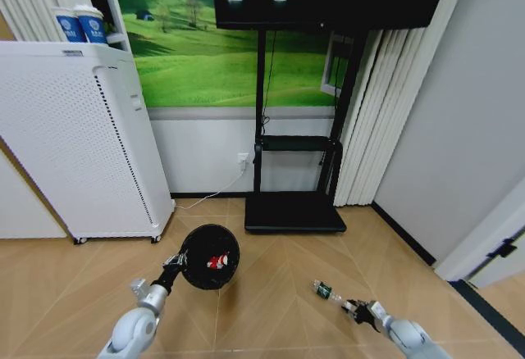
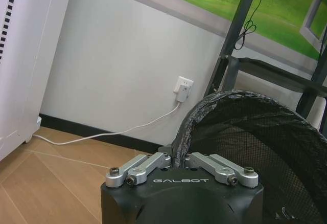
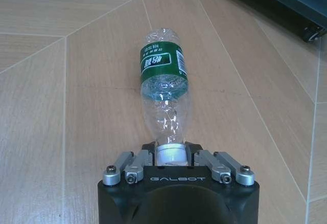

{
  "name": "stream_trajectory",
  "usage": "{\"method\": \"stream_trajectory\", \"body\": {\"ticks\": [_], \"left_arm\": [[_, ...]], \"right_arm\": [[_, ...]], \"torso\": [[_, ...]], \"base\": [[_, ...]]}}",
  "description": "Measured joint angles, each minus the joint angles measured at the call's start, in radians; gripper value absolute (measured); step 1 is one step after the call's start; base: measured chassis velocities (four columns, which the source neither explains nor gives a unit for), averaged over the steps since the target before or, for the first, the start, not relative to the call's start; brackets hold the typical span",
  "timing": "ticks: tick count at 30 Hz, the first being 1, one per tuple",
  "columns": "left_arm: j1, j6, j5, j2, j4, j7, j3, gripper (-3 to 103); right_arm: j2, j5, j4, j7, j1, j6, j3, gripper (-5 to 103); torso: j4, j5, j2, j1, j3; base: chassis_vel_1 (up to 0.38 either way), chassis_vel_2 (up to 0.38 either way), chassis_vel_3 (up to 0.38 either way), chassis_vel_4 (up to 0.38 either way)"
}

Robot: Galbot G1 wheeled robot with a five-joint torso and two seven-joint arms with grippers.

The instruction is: Pick up the trash bin and place the garbage on the floor into it.

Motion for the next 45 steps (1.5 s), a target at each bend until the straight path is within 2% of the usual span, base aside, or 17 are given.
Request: {"method": "stream_trajectory", "body": {"ticks": [1,11,14,15,16,17,18,19,23,26,27,28,29,31,35,37,45], "left_arm": [[0.003,0.000,0.002,-0.001,-0.001,0.000,-0.001,4],[-0.001,0.000,-0.003,0.000,0.006,-0.005,-0.006,4],[-0.004,0.010,-0.040,-0.003,0.020,-0.034,-0.015,4],[-0.004,0.010,-0.040,-0.003,0.020,-0.034,-0.015,4],[0.016,0.014,-0.065,-0.011,0.026,-0.055,-0.041,4],[0.025,0.018,-0.084,-0.016,0.035,-0.072,-0.057,4],[0.025,0.018,-0.084,-0.016,0.035,-0.072,-0.057,4],[0.015,0.024,-0.106,-0.015,0.051,-0.093,-0.054,4],[-0.040,0.046,-0.156,-0.004,0.080,-0.125,-0.009,4],[-0.198,0.075,-0.203,0.023,0.145,-0.147,0.186,4],[-0.198,0.075,-0.203,0.023,0.145,-0.147,0.186,4],[-0.257,0.082,-0.210,0.027,0.161,-0.149,0.276,4],[-0.257,0.082,-0.210,0.027,0.161,-0.149,0.276,4],[-0.349,0.091,-0.223,0.037,0.173,-0.147,0.411,4],[-0.413,0.096,-0.212,0.044,0.184,-0.129,0.516,4],[-0.467,0.108,-0.187,0.038,0.202,-0.100,0.622,4],[-0.478,0.129,-0.159,0.029,0.166,-0.060,0.731,4]], "right_arm": [[0.001,0.001,0.005,0.000,-0.004,0.000,0.002,30],[-0.001,0.074,0.141,-0.007,-0.092,0.010,0.050,30],[0.002,0.208,0.334,-0.009,-0.191,0.022,0.115,30],[0.002,0.208,0.334,-0.009,-0.191,0.022,0.115,30],[-0.006,0.297,0.430,-0.040,-0.215,0.045,0.131,30],[-0.019,0.366,0.506,-0.077,-0.234,0.058,0.142,30],[-0.019,0.366,0.506,-0.077,-0.234,0.058,0.142,30],[-0.034,0.425,0.586,-0.125,-0.271,0.062,0.175,30],[-0.050,0.493,0.736,-0.201,-0.341,0.075,0.236,30],[-0.042,0.511,0.920,-0.299,-0.410,0.109,0.279,30],[-0.042,0.511,0.920,-0.299,-0.410,0.109,0.279,30],[-0.032,0.513,0.972,-0.318,-0.429,0.117,0.276,30],[-0.032,0.513,0.972,-0.318,-0.429,0.117,0.276,30],[-0.019,0.501,1.046,-0.343,-0.450,0.126,0.249,30],[-0.013,0.479,1.090,-0.349,-0.456,0.126,0.219,30],[-0.013,0.452,1.114,-0.348,-0.445,0.118,0.173,30],[-0.016,0.416,1.083,-0.329,-0.380,0.108,0.098,30]], "torso": [[-0.0001,-0.0001,0.000,0.000,0.000],[0.0000,0.0001,0.000,0.000,0.000],[-0.0007,-0.0002,0.000,0.000,0.000],[-0.0007,-0.0002,0.000,0.000,0.000],[-0.0008,0.0000,0.000,0.000,0.000],[0.0018,0.0000,0.000,0.000,0.000],[0.0018,0.0000,0.000,0.000,0.000],[0.0025,0.0000,0.000,0.000,0.000],[0.0006,-0.0007,0.000,0.000,0.000],[-0.0006,-0.0005,0.000,0.000,0.000],[-0.0006,-0.0005,0.000,0.000,0.000],[-0.0008,-0.0006,0.000,0.000,0.000],[-0.0008,-0.0006,0.000,0.000,0.000],[-0.0005,0.0002,0.000,0.000,0.000],[-0.0003,0.0001,0.000,0.000,0.000],[-0.0002,0.0002,0.000,0.000,0.000],[0.0001,0.0000,0.000,0.000,0.000]], "base": [[0.000,0.000,0.000,0.000],[0.000,0.000,0.000,0.000],[0.000,0.000,0.000,0.000],[0.000,0.000,0.000,0.000],[0.000,0.000,0.000,0.000],[0.000,0.000,0.000,0.000],[0.000,0.000,0.000,0.000],[0.000,0.000,0.000,0.000],[0.003,0.008,0.014,0.011],[0.000,0.000,0.000,0.000],[0.000,0.000,0.000,0.000],[0.000,0.000,0.000,0.000],[0.000,0.000,0.000,0.000],[0.000,0.000,0.000,0.000],[0.000,0.000,0.000,0.000],[0.000,0.000,0.000,0.000],[0.000,0.000,0.000,0.000]]}}
